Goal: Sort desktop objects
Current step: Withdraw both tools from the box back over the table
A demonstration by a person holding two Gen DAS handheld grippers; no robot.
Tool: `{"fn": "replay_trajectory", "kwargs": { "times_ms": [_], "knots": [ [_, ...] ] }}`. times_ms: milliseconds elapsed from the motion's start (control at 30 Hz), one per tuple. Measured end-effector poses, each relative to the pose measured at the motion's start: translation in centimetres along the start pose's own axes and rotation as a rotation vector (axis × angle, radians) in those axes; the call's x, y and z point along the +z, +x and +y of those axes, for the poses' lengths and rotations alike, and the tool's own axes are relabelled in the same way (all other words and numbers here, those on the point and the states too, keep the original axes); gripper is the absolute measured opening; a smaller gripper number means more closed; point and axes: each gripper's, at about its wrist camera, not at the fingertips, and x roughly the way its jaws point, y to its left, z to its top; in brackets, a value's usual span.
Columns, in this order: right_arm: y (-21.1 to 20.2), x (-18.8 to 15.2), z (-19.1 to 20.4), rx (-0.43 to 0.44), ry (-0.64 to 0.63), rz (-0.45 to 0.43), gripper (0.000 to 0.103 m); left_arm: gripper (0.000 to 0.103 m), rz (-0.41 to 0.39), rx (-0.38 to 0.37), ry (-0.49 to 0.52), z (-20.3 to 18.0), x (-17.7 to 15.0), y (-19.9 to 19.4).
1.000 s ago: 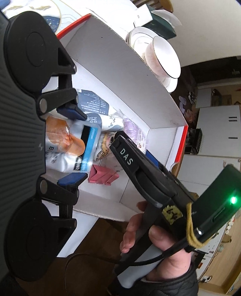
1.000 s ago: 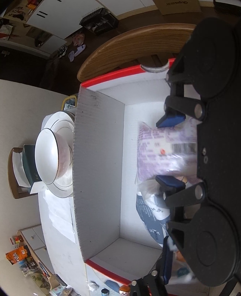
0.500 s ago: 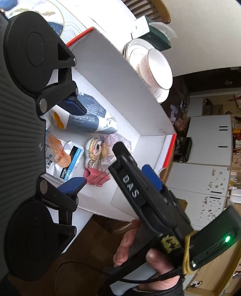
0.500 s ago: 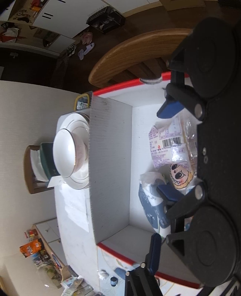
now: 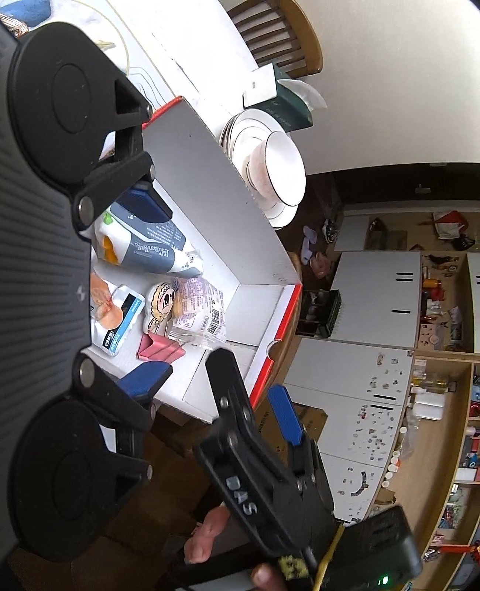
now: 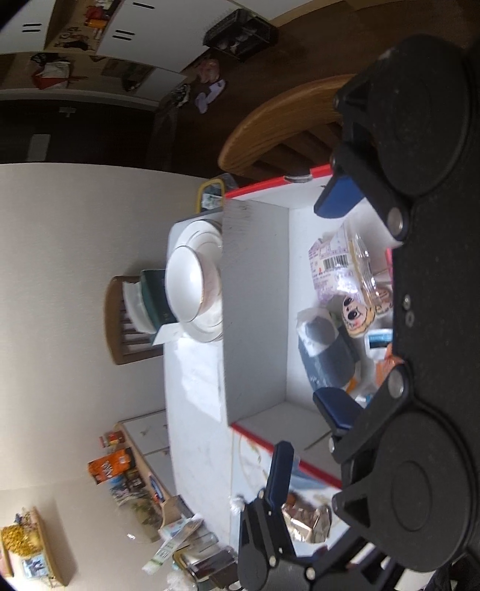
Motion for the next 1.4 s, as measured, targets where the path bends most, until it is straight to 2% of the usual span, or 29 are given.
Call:
{"fn": "replay_trajectory", "kwargs": {
  "times_ms": [367,500,533,933,1200,1300,1400],
  "knots": [
    [-2.8,-0.8,1.8,-0.026,0.073,-0.082,0.103,0.086,-0.054,-0.009,-0.045,1.1,-0.9,-2.8],
    [-3.0,-0.9,3.0,-0.037,0.089,-0.091,0.103,0.100,-0.085,-0.010,-0.059,1.9,-1.5,-3.8],
    [-3.1,-1.0,3.4,-0.040,0.091,-0.094,0.103,0.101,-0.092,-0.008,-0.063,2.2,-1.7,-4.1],
    [-1.6,-0.4,10.0,-0.045,0.125,-0.097,0.103,0.103,-0.123,0.005,-0.160,7.8,-4.7,-8.5],
    [0.0,-0.1,14.8,-0.068,0.117,-0.096,0.103,0.103,-0.114,0.034,-0.230,12.7,-8.3,-11.2],
    [0.8,-0.1,16.3,-0.061,0.120,-0.080,0.102,0.103,-0.138,0.047,-0.235,14.4,-9.9,-12.4],
    [1.5,0.0,18.1,-0.071,0.106,-0.067,0.102,0.103,-0.120,0.063,-0.233,15.9,-11.3,-13.2]
  ]
}}
